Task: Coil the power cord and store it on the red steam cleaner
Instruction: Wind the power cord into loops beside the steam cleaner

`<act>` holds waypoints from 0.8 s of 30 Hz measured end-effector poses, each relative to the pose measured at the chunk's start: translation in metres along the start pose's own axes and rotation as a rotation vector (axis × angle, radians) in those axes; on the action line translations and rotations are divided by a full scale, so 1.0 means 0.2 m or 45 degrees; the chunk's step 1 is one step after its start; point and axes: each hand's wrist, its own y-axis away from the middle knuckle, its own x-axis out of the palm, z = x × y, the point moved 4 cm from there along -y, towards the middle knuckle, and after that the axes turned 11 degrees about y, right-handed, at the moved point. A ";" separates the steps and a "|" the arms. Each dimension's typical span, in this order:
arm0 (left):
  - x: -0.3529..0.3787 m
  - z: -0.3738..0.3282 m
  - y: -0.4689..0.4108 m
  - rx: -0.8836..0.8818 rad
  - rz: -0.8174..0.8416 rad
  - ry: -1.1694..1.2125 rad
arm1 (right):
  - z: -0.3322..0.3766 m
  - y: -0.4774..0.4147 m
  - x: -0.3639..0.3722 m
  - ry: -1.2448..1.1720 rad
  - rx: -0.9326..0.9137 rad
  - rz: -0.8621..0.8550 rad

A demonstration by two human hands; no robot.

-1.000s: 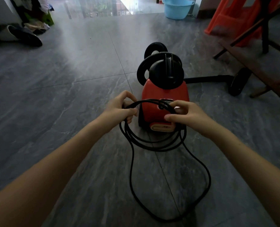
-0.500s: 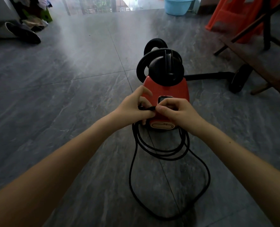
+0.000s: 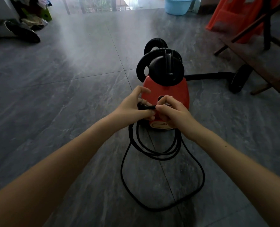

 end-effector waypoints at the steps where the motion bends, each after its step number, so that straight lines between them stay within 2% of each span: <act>1: 0.00 0.00 0.00 0.019 0.027 -0.069 | 0.01 0.00 0.00 0.044 -0.017 0.013; 8: 0.02 -0.02 -0.04 0.053 0.068 -0.451 | 0.04 0.01 -0.02 0.281 -0.169 0.057; 12: 0.06 -0.03 -0.04 0.121 0.138 -0.584 | 0.05 0.02 0.01 0.345 -0.229 -0.015; 18: 0.06 -0.02 -0.04 0.166 0.091 -0.493 | 0.04 0.03 0.03 0.029 -0.156 -0.008; 21: 0.04 0.00 -0.03 0.131 0.024 -0.295 | 0.05 0.04 0.03 0.008 -0.171 -0.062; 24: 0.01 0.01 -0.01 0.070 0.030 -0.235 | 0.05 0.03 0.00 -0.096 -0.153 -0.205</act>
